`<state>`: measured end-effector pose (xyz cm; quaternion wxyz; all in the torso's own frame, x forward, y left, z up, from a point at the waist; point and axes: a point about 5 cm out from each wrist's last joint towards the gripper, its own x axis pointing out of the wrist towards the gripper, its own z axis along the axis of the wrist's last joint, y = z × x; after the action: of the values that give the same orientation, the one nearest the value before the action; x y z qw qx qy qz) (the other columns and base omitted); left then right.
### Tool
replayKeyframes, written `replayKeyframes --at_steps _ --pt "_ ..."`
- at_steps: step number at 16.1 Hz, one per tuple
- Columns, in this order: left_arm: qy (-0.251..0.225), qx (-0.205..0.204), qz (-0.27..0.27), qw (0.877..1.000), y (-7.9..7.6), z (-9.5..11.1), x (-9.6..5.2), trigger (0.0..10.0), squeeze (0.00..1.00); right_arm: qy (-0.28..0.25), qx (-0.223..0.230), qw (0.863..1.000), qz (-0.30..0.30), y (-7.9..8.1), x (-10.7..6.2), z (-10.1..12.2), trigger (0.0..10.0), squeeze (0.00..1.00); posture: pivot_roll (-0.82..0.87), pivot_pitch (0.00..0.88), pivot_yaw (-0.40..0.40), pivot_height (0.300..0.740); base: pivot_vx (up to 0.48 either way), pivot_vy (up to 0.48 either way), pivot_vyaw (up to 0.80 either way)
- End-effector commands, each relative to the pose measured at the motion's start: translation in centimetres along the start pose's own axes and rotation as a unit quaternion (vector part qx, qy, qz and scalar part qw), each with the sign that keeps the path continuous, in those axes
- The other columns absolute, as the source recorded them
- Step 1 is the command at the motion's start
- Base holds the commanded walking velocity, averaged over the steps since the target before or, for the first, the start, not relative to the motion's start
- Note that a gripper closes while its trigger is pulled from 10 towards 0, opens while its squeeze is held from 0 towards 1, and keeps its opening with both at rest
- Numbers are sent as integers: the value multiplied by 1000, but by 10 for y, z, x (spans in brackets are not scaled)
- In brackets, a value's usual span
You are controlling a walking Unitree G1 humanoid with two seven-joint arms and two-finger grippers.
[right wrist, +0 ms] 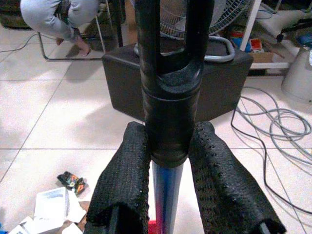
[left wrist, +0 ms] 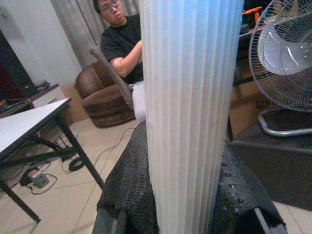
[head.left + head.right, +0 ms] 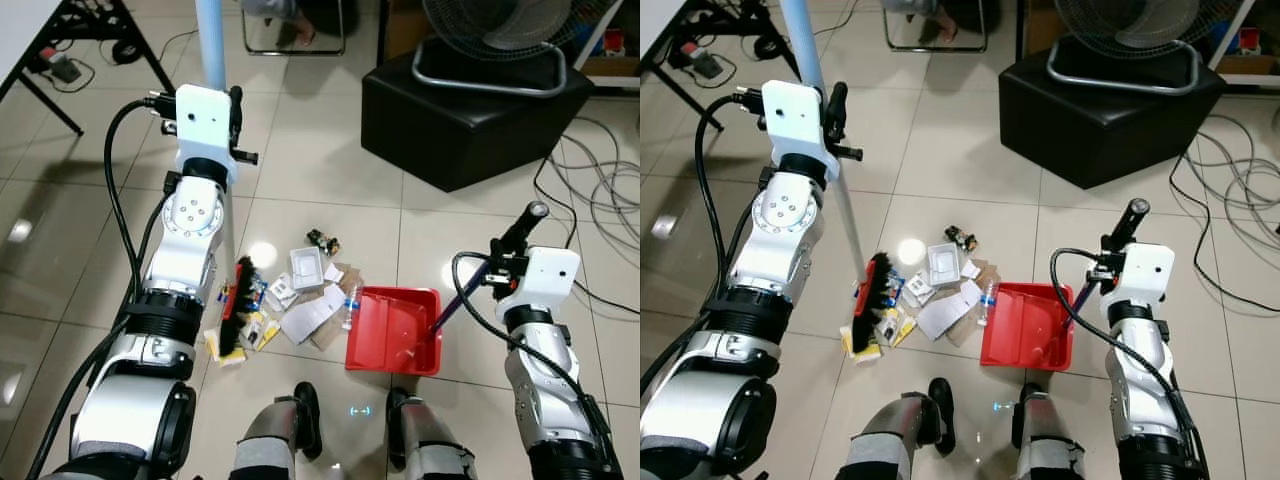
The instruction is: Sweep floor
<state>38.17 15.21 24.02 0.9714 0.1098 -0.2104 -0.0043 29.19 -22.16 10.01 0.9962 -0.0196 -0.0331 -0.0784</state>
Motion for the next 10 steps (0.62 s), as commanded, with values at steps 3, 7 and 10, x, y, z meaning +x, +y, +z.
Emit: replayKeyframes --at_steps 3,7,10 --pt "-15 13 4 1000 7 5 0 10000 0 4 7 1000 1 3 -4 -2 10000 0 -26 323 141 740 0 0 0" --pt "-13 14 2 1000 6 4 0 10000 0 6 8 1000 2 3 -4 -3 10000 0 -25 323 143 740 0 0 0" --pt "-8 32 -6 999 8 0 0 10000 0 6 9 1000 2 4 -5 -4 10000 0 -22 325 145 740 0 0 0"
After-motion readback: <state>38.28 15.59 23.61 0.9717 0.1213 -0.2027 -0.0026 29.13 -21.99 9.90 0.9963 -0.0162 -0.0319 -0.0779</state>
